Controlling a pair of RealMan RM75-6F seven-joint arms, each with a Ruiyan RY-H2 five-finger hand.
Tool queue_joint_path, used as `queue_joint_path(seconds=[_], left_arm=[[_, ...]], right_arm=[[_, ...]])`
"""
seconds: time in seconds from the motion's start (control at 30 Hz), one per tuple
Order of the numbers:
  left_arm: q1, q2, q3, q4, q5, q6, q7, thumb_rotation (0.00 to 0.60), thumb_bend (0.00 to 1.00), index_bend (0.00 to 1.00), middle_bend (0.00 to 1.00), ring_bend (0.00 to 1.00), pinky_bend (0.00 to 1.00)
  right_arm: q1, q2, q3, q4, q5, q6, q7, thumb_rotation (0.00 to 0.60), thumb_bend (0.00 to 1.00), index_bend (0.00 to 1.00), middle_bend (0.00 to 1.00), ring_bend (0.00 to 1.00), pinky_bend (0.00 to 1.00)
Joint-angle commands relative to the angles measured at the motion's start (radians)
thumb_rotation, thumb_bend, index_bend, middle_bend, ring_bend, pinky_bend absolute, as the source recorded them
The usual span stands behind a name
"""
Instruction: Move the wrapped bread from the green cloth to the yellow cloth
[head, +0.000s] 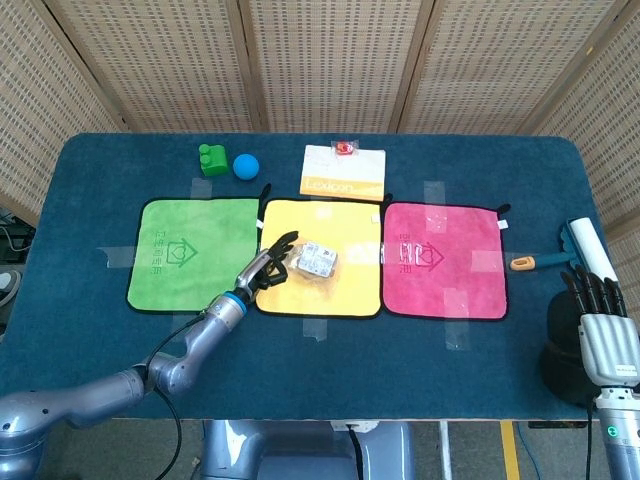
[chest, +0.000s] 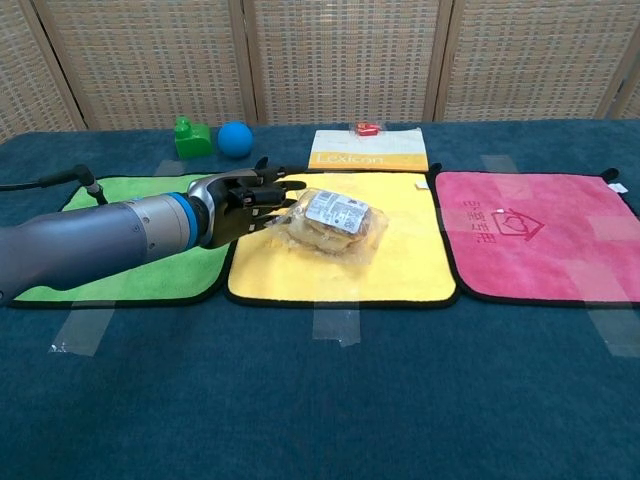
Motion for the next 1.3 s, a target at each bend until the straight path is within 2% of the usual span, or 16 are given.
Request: queue_joint_path(seconds=[0.03,0.27,0.37,0.4,0.43,0.5,0.53,0.57,0.6,0.63,0.7,0.8,0.97,1.17,1.3], left_arm=[[0.005,0.016,-0.005,-0.02,-0.002,0.003,0.014,0.6,1.0,0.0,0.0,0.0,0.0],[0.073,0.148,0.02,-0.089,0.059,0.099,0.109,0.6,1.0,0.0,0.0,0.0,0.0],[0.118,0.229,0.051,-0.12,0.096,0.18,0.208,0.6,1.0,0.0,0.0,0.0,0.0],[0.136,0.265,0.063,-0.143,0.103,0.206,0.253,0.6,0.95,0.0,0.0,0.0,0.0],[0.149,0.3,0.076,-0.156,0.117,0.231,0.307,0.6,0.86,0.0,0.0,0.0,0.0],[0.179,0.361,0.106,-0.193,0.134,0.275,0.412,0.6,0.46,0.0,0.0,0.0,0.0],[0.2,0.396,0.122,-0.214,0.137,0.311,0.485,0.6,0.21,0.0,0.0,0.0,0.0],[0.219,0.421,0.134,-0.232,0.139,0.343,0.539,0.6,0.06,0.0,0.0,0.0,0.0],[0.252,0.457,0.151,-0.26,0.141,0.394,0.61,0.6,0.0,0.0,0.0,0.0,0.0],[0.267,0.471,0.157,-0.279,0.141,0.418,0.638,0.6,0.0,0.0,0.0,0.0,0.0],[0.335,0.521,0.18,-0.329,0.138,0.535,0.765,0.6,0.0,0.0,0.0,0.0,0.0],[0.423,0.57,0.21,-0.414,0.13,0.671,0.89,0.6,0.0,0.0,0.0,0.0,0.0],[0.56,0.643,0.262,-0.553,0.12,0.862,1.057,0.6,0.0,0.0,0.0,0.0,0.0],[0.673,0.711,0.334,-0.66,0.172,0.982,1.11,0.6,0.0,0.0,0.0,0.0,0.0],[0.704,0.724,0.36,-0.665,0.211,0.996,1.078,0.6,0.0,0.0,0.0,0.0,0.0]], right_arm=[[0.0,0.0,0.0,-0.001,-0.001,0.001,0.0,0.6,0.0,0.0,0.0,0.0,0.0],[-0.005,0.007,-0.003,-0.012,-0.011,0.011,0.009,0.6,0.0,0.0,0.0,0.0,0.0],[-0.006,0.008,-0.006,-0.019,-0.02,0.017,0.007,0.6,0.0,0.0,0.0,0.0,0.0],[-0.006,0.008,-0.007,-0.021,-0.022,0.018,0.006,0.6,0.0,0.0,0.0,0.0,0.0],[-0.006,0.008,-0.007,-0.023,-0.023,0.018,0.005,0.6,0.0,0.0,0.0,0.0,0.0],[-0.006,0.009,-0.008,-0.027,-0.025,0.02,0.003,0.6,0.0,0.0,0.0,0.0,0.0],[-0.007,0.01,-0.009,-0.028,-0.027,0.021,0.002,0.6,0.0,0.0,0.0,0.0,0.0],[-0.008,0.009,-0.01,-0.029,-0.027,0.022,0.003,0.6,0.0,0.0,0.0,0.0,0.0],[-0.008,0.009,-0.01,-0.03,-0.029,0.023,0.003,0.6,0.0,0.0,0.0,0.0,0.0],[-0.008,0.009,-0.011,-0.031,-0.031,0.024,0.003,0.6,0.0,0.0,0.0,0.0,0.0],[-0.008,0.009,-0.012,-0.032,-0.034,0.025,0.001,0.6,0.0,0.0,0.0,0.0,0.0],[-0.007,0.009,-0.012,-0.031,-0.035,0.024,0.002,0.6,0.0,0.0,0.0,0.0,0.0],[-0.004,0.008,-0.013,-0.026,-0.031,0.015,0.002,0.6,0.0,0.0,0.0,0.0,0.0],[-0.005,0.008,-0.015,-0.026,-0.037,0.019,-0.001,0.6,0.0,0.0,0.0,0.0,0.0],[-0.006,0.01,-0.017,-0.03,-0.045,0.025,-0.004,0.6,0.0,0.0,0.0,0.0,0.0]])
